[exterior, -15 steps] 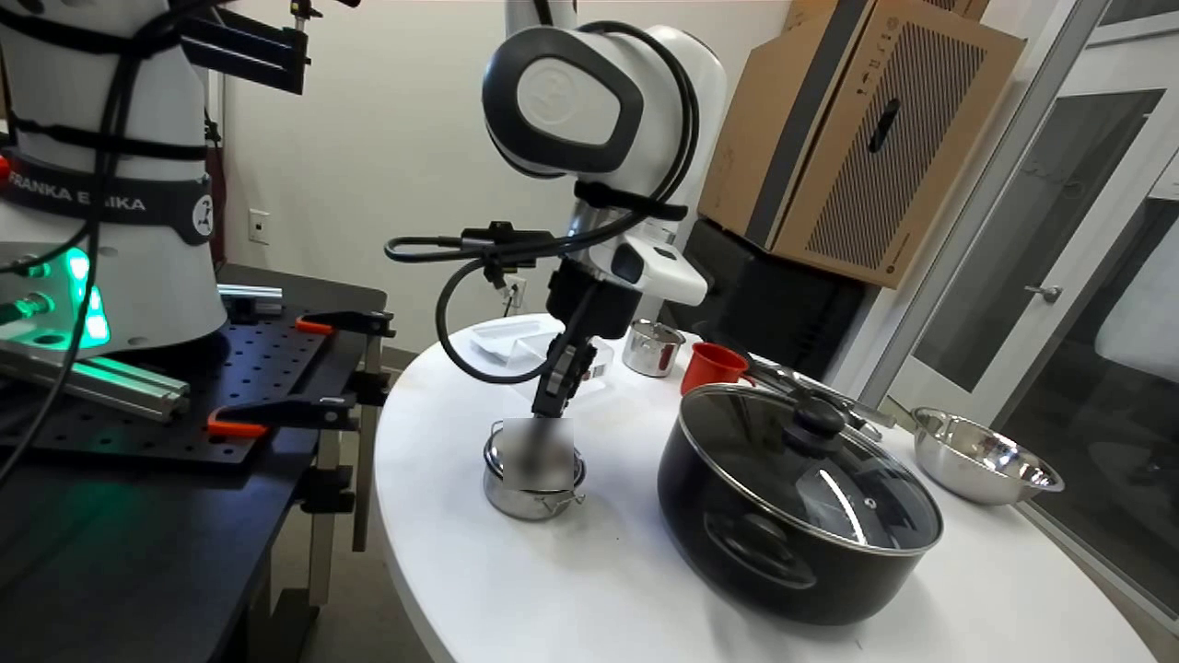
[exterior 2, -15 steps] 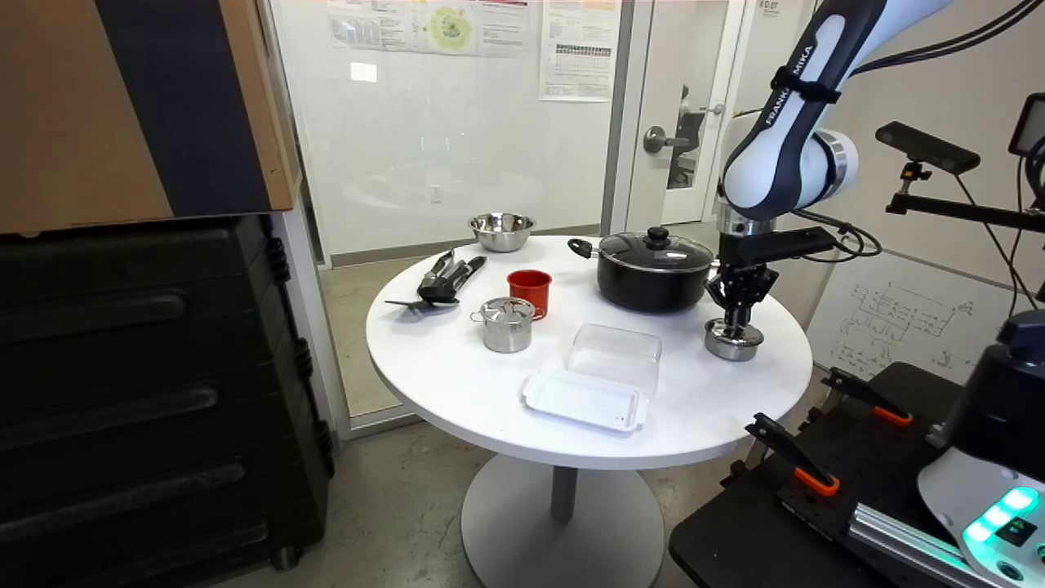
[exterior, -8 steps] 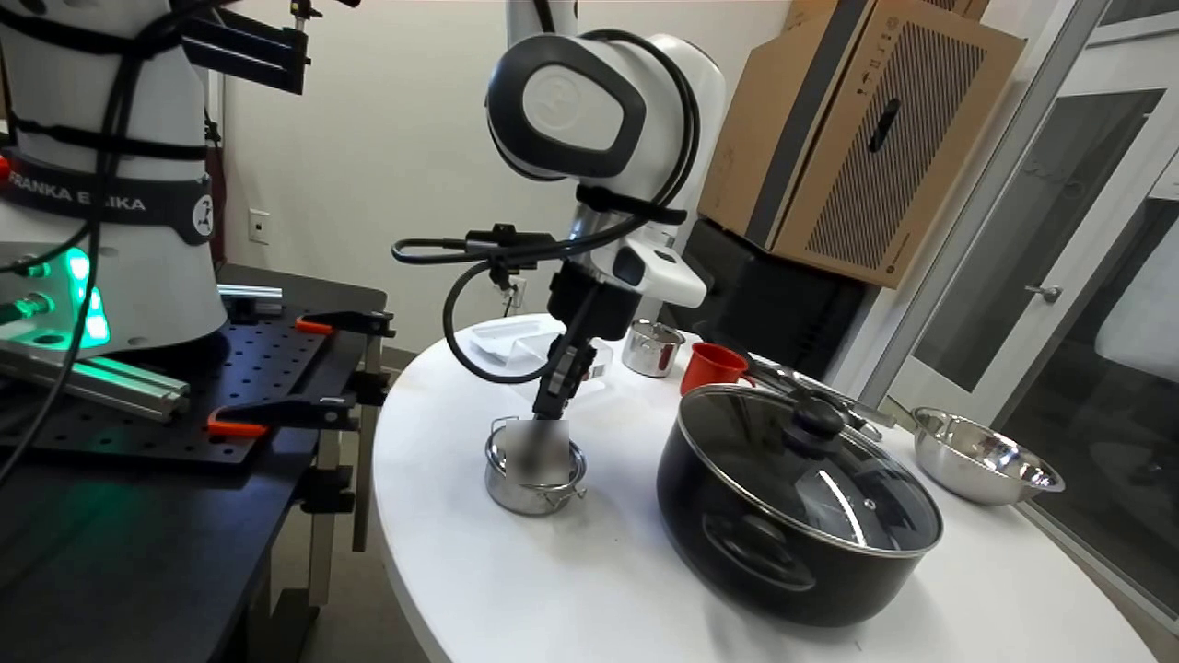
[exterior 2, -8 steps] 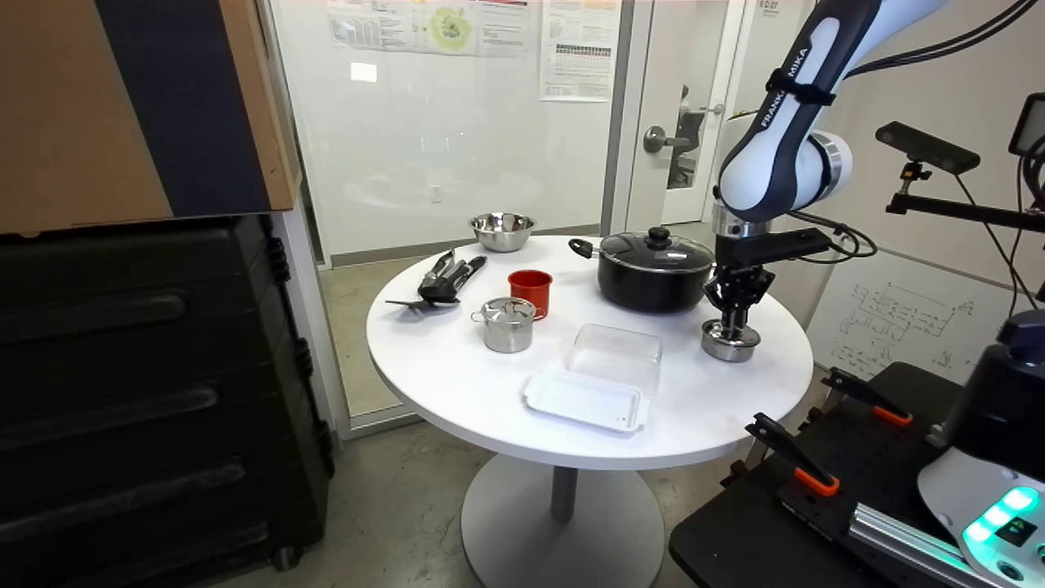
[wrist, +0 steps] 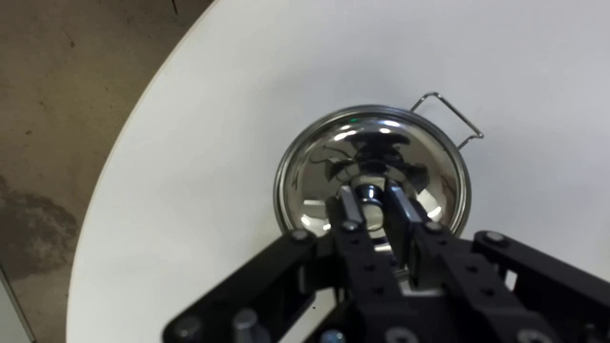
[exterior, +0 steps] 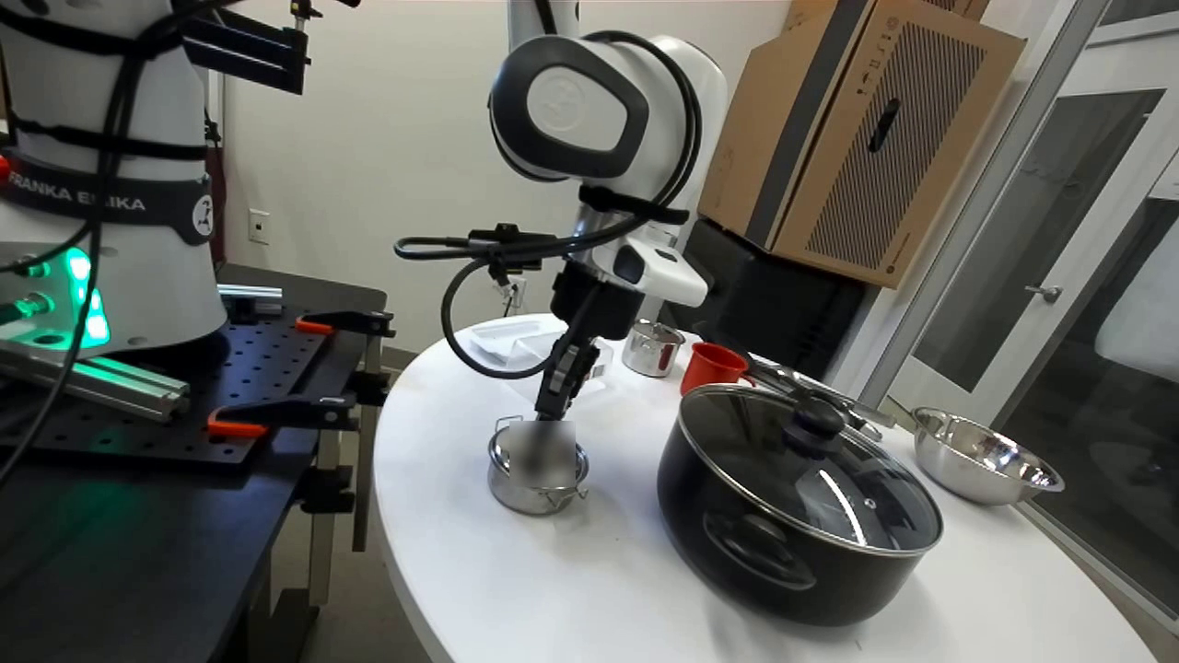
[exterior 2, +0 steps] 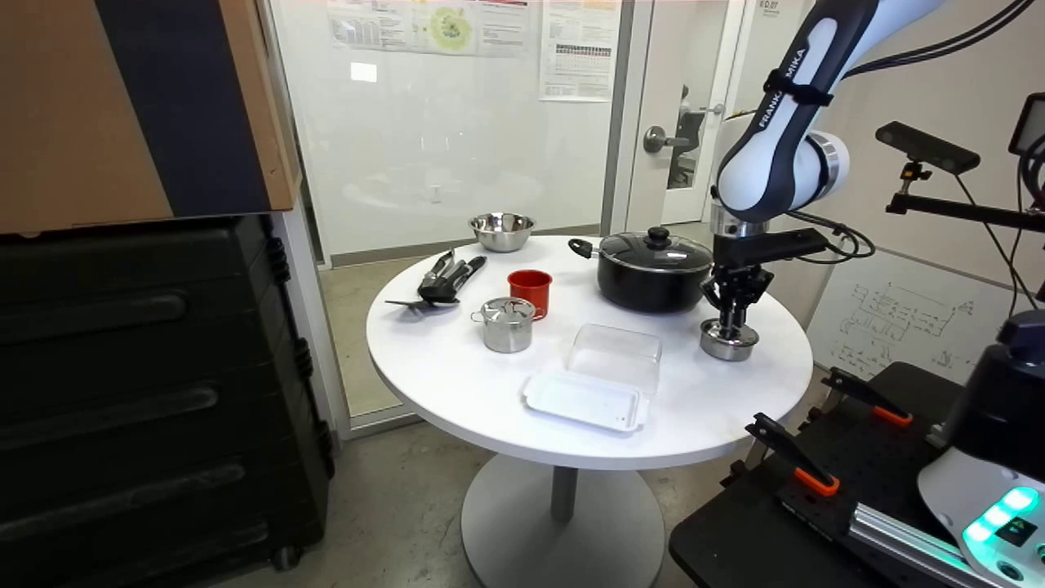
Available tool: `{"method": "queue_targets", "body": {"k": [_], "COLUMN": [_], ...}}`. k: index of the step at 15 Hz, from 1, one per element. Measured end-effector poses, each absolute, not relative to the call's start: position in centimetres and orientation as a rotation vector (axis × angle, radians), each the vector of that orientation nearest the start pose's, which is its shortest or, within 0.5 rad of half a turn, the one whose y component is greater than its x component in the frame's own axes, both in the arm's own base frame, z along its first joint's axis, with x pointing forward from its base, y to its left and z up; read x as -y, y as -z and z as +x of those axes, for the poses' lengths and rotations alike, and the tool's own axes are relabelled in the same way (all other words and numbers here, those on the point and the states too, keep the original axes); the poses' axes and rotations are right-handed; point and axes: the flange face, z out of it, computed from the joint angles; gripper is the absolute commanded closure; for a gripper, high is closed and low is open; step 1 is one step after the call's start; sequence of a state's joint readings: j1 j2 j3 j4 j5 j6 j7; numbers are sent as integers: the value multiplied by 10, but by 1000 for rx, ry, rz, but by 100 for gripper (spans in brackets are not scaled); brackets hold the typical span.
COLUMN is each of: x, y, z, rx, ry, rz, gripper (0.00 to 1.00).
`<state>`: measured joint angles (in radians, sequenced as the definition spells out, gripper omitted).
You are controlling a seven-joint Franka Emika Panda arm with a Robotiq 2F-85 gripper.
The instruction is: Pick the lid and put it on the small pot
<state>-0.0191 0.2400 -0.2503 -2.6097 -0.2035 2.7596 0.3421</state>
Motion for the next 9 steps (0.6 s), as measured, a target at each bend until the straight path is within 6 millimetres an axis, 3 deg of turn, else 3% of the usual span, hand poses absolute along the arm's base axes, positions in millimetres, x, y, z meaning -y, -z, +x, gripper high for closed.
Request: {"method": "queue_targets", "body": {"k": [2, 9], "x": [111, 110], "y": [-164, -165], "z": [409, 411], "rx": [-709, -771], "ry": [-131, -111], "rz": [-3198, -3199], "gripper": [49, 1]}}
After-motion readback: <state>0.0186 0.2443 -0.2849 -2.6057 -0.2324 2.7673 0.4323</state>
